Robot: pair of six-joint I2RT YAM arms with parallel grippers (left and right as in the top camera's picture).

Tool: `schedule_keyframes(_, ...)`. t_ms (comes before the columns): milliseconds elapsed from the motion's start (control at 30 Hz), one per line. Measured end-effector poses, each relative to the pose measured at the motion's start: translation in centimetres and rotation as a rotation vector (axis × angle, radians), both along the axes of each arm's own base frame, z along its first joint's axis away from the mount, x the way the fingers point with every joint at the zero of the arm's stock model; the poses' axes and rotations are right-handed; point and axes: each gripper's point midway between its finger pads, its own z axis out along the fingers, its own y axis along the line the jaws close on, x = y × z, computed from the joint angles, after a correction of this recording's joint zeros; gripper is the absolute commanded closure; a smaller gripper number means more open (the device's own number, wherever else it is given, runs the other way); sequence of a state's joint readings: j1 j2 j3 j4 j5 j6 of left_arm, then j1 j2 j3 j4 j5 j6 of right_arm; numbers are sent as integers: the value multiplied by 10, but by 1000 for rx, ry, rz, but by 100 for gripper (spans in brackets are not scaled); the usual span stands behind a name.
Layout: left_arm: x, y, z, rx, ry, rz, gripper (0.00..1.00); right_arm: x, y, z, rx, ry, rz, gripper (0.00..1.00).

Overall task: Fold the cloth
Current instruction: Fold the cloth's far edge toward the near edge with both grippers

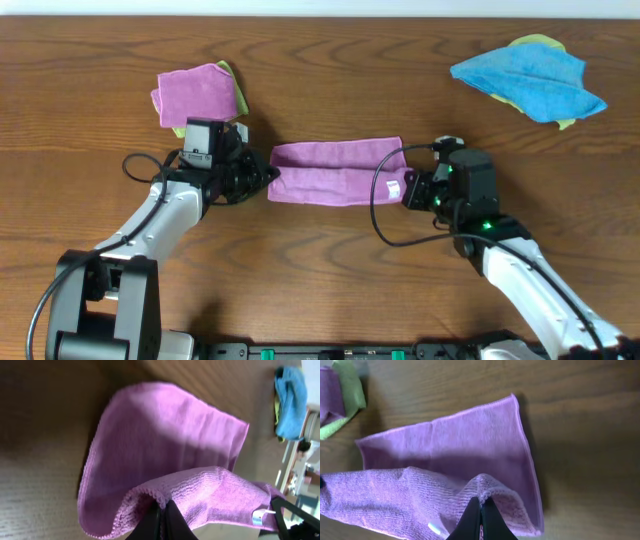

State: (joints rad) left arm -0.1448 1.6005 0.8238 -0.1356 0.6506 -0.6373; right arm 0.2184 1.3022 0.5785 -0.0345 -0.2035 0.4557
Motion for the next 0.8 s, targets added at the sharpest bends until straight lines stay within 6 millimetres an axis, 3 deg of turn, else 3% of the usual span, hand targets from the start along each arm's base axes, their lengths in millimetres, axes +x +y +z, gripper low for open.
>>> schedule_keyframes(200, 21, 7, 6, 23, -69, 72, 94, 18, -1, 5, -4, -70, -22, 99)
schedule_keyframes(500, 47, 14, 14, 33, -157, 154, 94, 35, 0, -23, -26, -31, -35, 99)
schedule_keyframes(800, 64, 15, -13, 35, -155, 187, 94, 60, -2, -24, -63, -47, -52, 99)
